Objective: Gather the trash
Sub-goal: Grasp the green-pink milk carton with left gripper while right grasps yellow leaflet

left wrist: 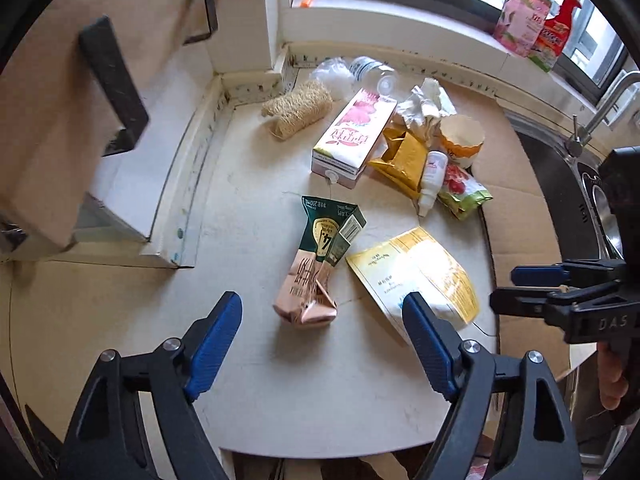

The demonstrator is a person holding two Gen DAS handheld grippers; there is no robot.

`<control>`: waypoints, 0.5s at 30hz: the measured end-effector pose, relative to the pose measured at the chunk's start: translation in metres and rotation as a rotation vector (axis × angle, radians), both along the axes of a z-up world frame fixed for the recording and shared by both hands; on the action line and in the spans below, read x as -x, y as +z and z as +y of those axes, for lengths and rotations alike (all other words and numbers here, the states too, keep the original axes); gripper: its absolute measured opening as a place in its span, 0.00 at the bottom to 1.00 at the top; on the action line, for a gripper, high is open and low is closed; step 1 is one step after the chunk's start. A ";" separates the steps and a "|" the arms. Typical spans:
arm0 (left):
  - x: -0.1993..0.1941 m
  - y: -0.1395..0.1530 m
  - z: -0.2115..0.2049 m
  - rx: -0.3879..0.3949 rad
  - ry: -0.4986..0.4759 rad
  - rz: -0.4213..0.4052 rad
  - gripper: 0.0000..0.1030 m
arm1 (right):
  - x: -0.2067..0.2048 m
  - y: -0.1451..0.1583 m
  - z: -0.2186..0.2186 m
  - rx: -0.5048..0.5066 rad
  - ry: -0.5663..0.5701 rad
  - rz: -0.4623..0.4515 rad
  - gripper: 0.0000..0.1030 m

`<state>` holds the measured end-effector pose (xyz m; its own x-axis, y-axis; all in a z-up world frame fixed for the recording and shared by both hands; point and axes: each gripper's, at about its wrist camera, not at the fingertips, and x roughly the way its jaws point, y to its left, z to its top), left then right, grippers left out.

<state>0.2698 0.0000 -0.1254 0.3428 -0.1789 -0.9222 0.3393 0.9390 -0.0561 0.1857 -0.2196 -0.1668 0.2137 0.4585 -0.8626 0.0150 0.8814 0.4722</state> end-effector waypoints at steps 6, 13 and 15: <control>-0.018 -0.021 -0.018 -0.089 -0.042 0.010 0.79 | -0.024 -0.035 0.015 -0.087 0.092 0.061 0.61; -0.037 -0.040 -0.029 -0.123 -0.062 0.041 0.79 | -0.031 -0.040 0.026 -0.163 0.158 0.036 0.34; -0.042 -0.046 -0.029 -0.113 -0.049 0.058 0.78 | -0.030 -0.030 0.024 -0.125 0.169 -0.006 0.26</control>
